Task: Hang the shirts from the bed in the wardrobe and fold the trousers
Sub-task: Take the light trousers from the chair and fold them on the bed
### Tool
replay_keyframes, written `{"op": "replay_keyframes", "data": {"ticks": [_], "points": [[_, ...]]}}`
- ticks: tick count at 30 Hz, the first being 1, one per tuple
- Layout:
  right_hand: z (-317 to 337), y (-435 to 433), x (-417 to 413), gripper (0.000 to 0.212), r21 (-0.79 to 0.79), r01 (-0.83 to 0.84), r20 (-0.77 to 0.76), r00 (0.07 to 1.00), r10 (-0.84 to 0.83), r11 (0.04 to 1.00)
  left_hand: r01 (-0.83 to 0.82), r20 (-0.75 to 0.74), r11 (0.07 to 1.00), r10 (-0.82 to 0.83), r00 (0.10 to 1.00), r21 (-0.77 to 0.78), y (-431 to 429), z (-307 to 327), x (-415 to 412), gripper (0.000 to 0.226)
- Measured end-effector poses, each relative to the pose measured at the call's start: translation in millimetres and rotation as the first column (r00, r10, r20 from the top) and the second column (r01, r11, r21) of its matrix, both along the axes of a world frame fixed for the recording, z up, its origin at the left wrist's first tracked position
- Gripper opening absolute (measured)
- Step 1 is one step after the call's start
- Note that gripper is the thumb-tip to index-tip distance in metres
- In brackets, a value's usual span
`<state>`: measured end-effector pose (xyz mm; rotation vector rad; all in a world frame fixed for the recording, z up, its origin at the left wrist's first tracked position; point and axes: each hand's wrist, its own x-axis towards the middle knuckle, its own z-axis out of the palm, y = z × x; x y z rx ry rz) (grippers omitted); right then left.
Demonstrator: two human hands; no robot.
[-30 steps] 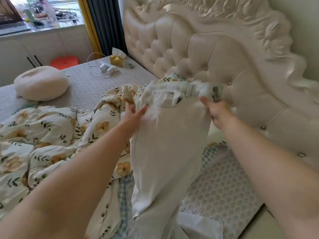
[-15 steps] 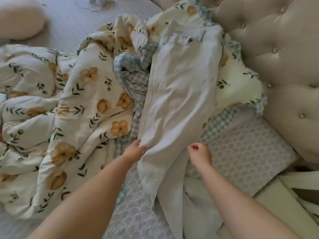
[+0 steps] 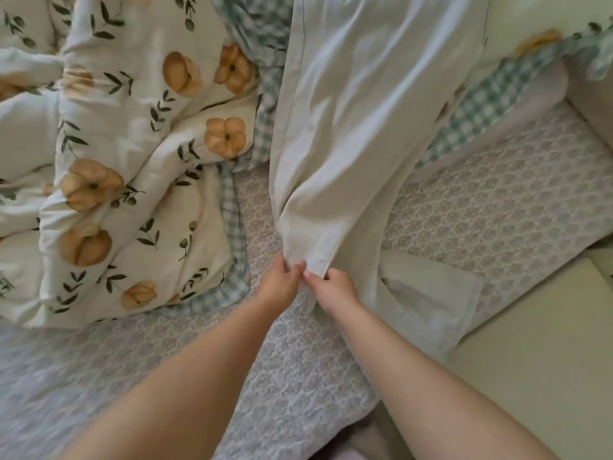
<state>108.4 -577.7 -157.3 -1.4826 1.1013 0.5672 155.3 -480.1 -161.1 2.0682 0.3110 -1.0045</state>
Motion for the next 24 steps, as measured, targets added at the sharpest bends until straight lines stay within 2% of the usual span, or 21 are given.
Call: {"op": "replay_keyframes", "data": {"ticks": [3,6,8,11,13,14,17,19,21,24], "points": [[8,1,-20,0.025,-0.154,0.133,0.088,0.989,-0.121,0.979,0.069,0.079,0.995,-0.063,0.995,-0.075,8,9,-25,0.022],[14,-21,-40,0.027,-0.409,0.328,0.126,0.945,-0.303,0.852,0.251,0.096,0.953,-0.237,0.967,-0.171,7,14,-50,0.016],[9,-32,-49,0.025,-0.474,0.374,0.161,0.927,-0.340,0.797,0.332,0.127,0.925,-0.312,0.941,-0.187,1,12,-60,0.034],[-2,-26,-63,0.031,-0.501,0.269,0.058,0.959,-0.278,0.823,0.362,0.092,0.915,-0.351,0.932,-0.179,-4,4,-69,0.055],[-11,-18,-77,0.035,-0.525,0.193,-0.018,0.971,-0.237,0.829,0.307,0.014,0.911,-0.315,0.949,-0.276,-3,-2,-78,0.065],[-13,-16,-83,0.037,-0.495,0.187,-0.009,0.975,-0.220,0.849,0.277,-0.019,0.906,-0.298,0.954,-0.319,-2,-4,-83,0.070],[-12,-9,-86,0.042,-0.372,0.155,0.118,0.986,-0.119,0.915,0.251,-0.033,0.906,-0.278,0.960,-0.340,-3,-10,-92,0.073],[-7,-2,-85,0.037,-0.475,0.084,0.183,0.983,0.005,0.876,0.225,-0.008,0.915,-0.241,0.970,-0.337,-3,-9,-100,0.068],[2,6,-81,0.025,-0.513,0.089,0.268,0.961,0.061,0.854,0.137,-0.002,0.919,-0.148,0.989,-0.369,0,-3,-107,0.058],[22,13,-78,0.009,-0.328,0.215,0.379,0.922,-0.080,0.920,-0.081,0.014,0.924,0.092,0.996,-0.373,12,8,-103,0.037]]}}
